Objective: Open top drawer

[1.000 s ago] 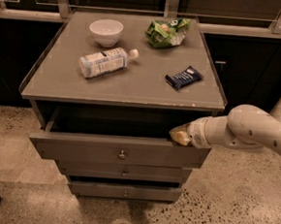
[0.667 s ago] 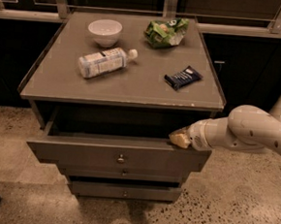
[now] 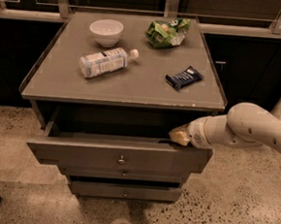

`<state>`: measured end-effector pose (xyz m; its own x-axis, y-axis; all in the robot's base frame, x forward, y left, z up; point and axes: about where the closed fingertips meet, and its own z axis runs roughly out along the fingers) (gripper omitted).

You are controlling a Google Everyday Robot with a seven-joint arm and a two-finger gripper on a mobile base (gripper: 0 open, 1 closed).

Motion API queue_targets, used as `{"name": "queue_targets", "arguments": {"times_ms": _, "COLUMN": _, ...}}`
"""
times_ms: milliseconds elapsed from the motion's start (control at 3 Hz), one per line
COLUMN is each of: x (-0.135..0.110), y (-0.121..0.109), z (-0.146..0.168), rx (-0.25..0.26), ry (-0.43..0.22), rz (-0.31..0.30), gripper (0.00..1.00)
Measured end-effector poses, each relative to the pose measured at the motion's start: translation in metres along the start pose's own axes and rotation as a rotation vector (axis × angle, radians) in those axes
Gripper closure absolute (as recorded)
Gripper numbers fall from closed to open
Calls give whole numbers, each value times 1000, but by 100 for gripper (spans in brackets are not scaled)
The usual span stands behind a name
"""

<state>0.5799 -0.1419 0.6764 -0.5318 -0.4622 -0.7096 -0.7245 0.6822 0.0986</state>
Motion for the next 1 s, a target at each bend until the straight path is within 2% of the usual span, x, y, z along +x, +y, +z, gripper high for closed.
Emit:
{"name": "queue_targets", "arguments": {"times_ms": 333, "x": -7, "y": -3, "z": 4, "rx": -6, "ry": 20, "rz": -9, "gripper": 100}}
{"name": "queue_targets", "arguments": {"times_ms": 1000, "x": 20, "y": -3, "z": 28, "rx": -55, "ry": 83, "rz": 54, "gripper": 100}}
